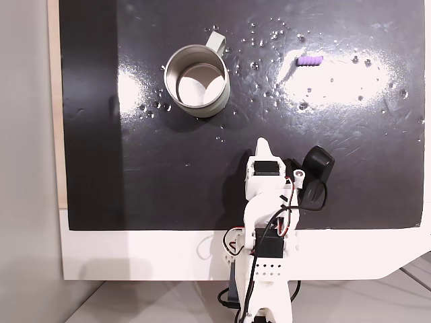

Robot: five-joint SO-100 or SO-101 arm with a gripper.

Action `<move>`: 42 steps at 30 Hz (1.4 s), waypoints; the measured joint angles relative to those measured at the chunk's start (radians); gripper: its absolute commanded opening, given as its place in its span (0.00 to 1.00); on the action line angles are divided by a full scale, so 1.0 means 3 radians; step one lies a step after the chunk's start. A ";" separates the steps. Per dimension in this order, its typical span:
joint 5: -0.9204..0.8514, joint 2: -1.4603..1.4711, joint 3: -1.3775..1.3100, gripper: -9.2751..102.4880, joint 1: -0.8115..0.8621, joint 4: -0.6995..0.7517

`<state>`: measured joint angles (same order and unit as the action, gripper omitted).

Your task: Grasp a pengrip and put it in the cup.

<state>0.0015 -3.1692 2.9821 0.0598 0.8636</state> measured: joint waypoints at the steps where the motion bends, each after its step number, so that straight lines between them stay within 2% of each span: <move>1: 0.0000 0.0000 0.0000 0.08 0.0000 0.0000; 11: -0.0046 0.0000 0.0000 0.08 -0.0061 0.0000; 18: -0.0082 0.0000 0.0000 0.08 -0.0051 -0.0189; 25: -0.0138 0.0118 -0.0440 0.08 -0.0143 -0.0199; 42: -0.0133 0.2797 -0.2408 0.08 -0.0082 -0.0210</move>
<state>-0.0383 -2.3301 2.2596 0.0353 0.8007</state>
